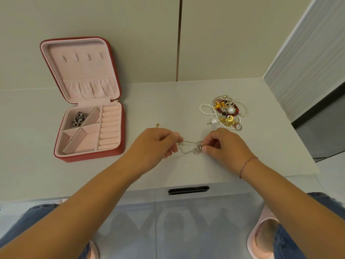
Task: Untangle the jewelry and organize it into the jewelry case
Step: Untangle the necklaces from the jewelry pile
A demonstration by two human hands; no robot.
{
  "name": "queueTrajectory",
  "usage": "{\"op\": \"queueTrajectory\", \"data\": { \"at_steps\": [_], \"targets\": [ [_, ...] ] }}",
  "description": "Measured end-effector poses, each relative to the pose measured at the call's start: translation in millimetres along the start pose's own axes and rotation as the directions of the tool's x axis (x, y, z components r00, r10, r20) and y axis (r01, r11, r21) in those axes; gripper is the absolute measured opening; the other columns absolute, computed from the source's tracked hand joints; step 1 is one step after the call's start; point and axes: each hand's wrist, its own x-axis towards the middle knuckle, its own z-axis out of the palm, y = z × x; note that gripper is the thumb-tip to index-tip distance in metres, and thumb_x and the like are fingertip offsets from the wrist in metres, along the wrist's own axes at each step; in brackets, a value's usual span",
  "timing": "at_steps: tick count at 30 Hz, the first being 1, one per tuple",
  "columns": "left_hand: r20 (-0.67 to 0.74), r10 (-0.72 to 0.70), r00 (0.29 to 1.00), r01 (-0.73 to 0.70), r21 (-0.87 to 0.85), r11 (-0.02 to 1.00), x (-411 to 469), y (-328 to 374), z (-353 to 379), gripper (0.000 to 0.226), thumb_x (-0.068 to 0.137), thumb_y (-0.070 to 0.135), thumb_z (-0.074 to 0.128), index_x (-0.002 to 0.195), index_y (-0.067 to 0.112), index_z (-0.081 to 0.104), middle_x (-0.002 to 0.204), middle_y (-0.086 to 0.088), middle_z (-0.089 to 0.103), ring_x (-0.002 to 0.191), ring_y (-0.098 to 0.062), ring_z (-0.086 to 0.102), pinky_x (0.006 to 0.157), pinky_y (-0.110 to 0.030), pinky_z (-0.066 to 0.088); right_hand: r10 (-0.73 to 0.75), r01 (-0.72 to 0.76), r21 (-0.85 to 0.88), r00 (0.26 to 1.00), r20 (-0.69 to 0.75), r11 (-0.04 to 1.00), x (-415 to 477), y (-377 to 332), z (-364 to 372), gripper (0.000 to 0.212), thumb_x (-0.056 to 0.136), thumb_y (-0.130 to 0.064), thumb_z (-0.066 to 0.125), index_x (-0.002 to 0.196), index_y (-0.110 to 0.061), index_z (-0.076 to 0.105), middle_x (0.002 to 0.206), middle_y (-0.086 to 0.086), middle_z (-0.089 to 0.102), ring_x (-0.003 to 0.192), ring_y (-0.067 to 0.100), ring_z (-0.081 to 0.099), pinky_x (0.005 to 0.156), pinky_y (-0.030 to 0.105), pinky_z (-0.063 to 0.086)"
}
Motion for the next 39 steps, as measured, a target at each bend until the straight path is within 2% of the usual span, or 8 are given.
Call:
{"op": "queueTrajectory", "data": {
  "at_steps": [5,12,16,22,25,29,34,39],
  "targets": [
    [-0.072,-0.006,0.997,0.015,0.135,0.991,0,-4,2,0.029,0.096,0.031,0.051,0.082,0.023,0.075,0.073,0.010,0.068,0.070,-0.007,0.059,0.081,-0.030,0.050,0.007,-0.015,0.252,0.999,0.033,0.968,4,0,-14,0.009,0.092,-0.016,0.056,0.086,-0.022,0.059,0.092,-0.003,0.063,0.084,0.010,0.057,0.070,0.008,0.040],
    [-0.056,-0.002,0.998,0.014,0.214,0.977,-3,-2,7,0.024,0.096,0.033,0.051,0.087,0.025,0.073,0.078,0.007,0.069,0.082,-0.027,0.065,0.077,-0.037,0.052,0.027,-0.080,0.715,0.996,0.086,0.694,3,-12,-33,0.012,0.099,-0.010,0.042,0.091,-0.012,0.052,0.083,0.003,0.069,0.077,0.012,0.069,0.070,0.022,0.051],
    [-0.043,0.034,0.998,-0.023,0.245,0.969,-3,-2,10,0.021,0.095,0.035,0.052,0.098,0.026,0.070,0.091,0.006,0.069,0.078,-0.007,0.060,0.067,-0.016,0.043,-0.022,-0.032,0.739,0.998,0.063,0.673,1,-16,-38,0.014,0.099,-0.009,0.042,0.092,-0.010,0.054,0.076,0.002,0.065,0.070,0.012,0.064,0.068,0.023,0.052],
    [0.057,0.154,0.986,-0.161,0.146,0.976,-2,-1,20,0.035,0.096,0.031,0.053,0.130,0.039,0.052,0.114,0.035,0.049,0.105,0.021,0.042,0.091,-0.001,0.031,-0.151,-0.032,0.810,0.977,0.148,0.586,-5,-25,-46,0.012,0.091,-0.021,0.050,0.088,-0.012,0.058,0.063,-0.002,0.055,0.061,0.013,0.050,0.062,0.021,0.047],
    [0.068,0.195,0.978,-0.196,0.002,0.981,-1,2,26,0.032,0.092,0.024,0.060,0.123,0.031,0.060,0.117,0.023,0.063,0.111,0.011,0.053,0.100,-0.012,0.038,-0.206,-0.056,0.833,0.958,0.200,0.551,-9,-29,-49,0.017,0.086,-0.025,0.052,0.089,-0.010,0.057,0.060,-0.002,0.052,0.059,0.014,0.047,0.061,0.020,0.046],
    [0.036,0.149,0.988,-0.139,-0.189,0.972,-4,11,29,0.011,0.084,0.019,0.070,0.094,0.019,0.073,0.089,0.001,0.075,0.088,-0.011,0.070,0.085,-0.020,0.053,-0.191,-0.063,0.828,0.961,0.201,0.557,-9,-30,-47,0.021,0.082,-0.026,0.053,0.091,-0.008,0.059,0.070,0.002,0.055,0.067,0.012,0.052,0.068,0.023,0.046],
    [0.063,0.086,0.994,-0.061,-0.319,0.946,-2,12,30,0.015,0.089,0.015,0.063,0.098,0.009,0.074,0.089,-0.010,0.074,0.077,-0.016,0.069,0.080,-0.025,0.057,-0.072,-0.167,0.863,0.971,0.228,0.476,-7,-27,-33,0.015,0.092,-0.021,0.048,0.090,-0.008,0.056,0.099,0.011,0.063,0.084,0.019,0.064,0.086,0.037,0.053],
    [-0.023,0.091,0.996,-0.094,-0.273,0.957,0,10,31,0.015,0.079,0.024,0.073,0.093,0.018,0.076,0.091,-0.011,0.071,0.079,-0.016,0.063,0.083,-0.033,0.054,0.031,-0.230,0.844,0.969,0.246,0.485,-9,-29,-24,0.018,0.100,-0.019,0.042,0.088,-0.010,0.053,0.079,0.003,0.067,0.075,0.021,0.068,0.079,0.038,0.056]
  ]
}}
